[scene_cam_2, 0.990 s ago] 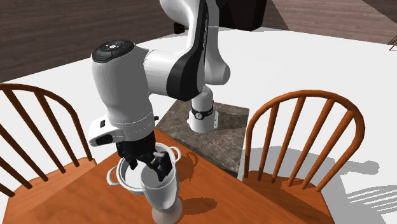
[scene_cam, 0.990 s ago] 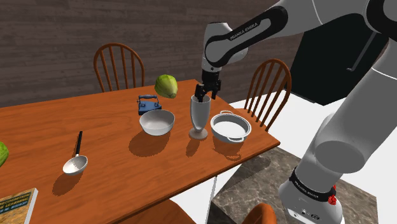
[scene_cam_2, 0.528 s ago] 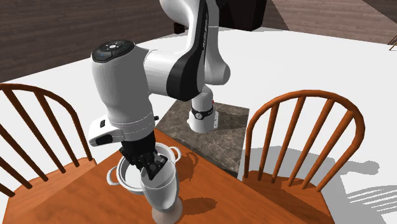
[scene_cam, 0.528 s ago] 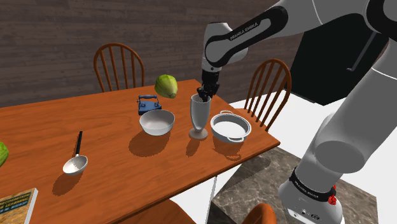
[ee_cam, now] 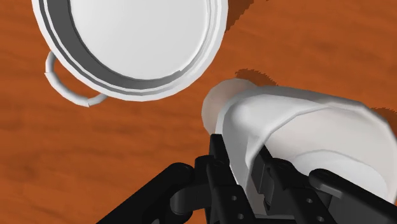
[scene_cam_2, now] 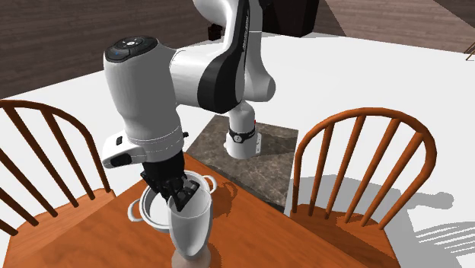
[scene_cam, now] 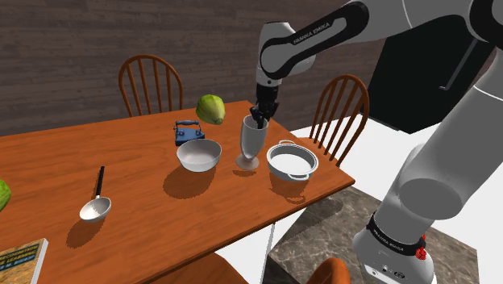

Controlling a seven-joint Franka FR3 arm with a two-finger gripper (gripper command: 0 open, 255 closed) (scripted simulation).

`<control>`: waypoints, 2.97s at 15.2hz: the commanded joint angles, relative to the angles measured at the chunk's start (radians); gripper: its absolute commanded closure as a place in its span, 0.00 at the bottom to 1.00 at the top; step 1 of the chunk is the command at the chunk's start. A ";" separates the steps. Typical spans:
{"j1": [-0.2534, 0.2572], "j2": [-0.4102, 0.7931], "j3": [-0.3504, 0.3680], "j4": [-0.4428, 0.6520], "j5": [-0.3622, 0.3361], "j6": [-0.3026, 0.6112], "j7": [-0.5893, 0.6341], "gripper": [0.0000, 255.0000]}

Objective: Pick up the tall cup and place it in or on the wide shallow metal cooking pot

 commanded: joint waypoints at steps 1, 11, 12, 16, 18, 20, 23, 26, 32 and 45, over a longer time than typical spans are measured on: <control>0.001 -0.010 0.001 0.016 0.000 -0.026 0.001 1.00; 0.000 -0.050 0.000 0.112 0.000 -0.162 0.002 1.00; 0.000 -0.053 0.000 0.123 0.000 -0.175 0.002 1.00; 0.000 -0.062 0.000 0.167 -0.001 -0.229 0.003 1.00; 0.000 -0.065 0.000 0.191 -0.001 -0.256 0.003 1.00; -0.007 -0.090 -0.011 0.187 -0.003 -0.276 -0.014 1.00; -0.030 -0.156 -0.045 0.163 -0.011 -0.319 -0.067 1.00; -0.052 -0.215 -0.081 0.151 -0.025 -0.365 -0.121 1.00; -0.099 -0.307 -0.158 0.158 -0.061 -0.463 -0.232 1.00; -0.116 -0.341 -0.189 0.009 -0.080 -0.346 -0.265 1.00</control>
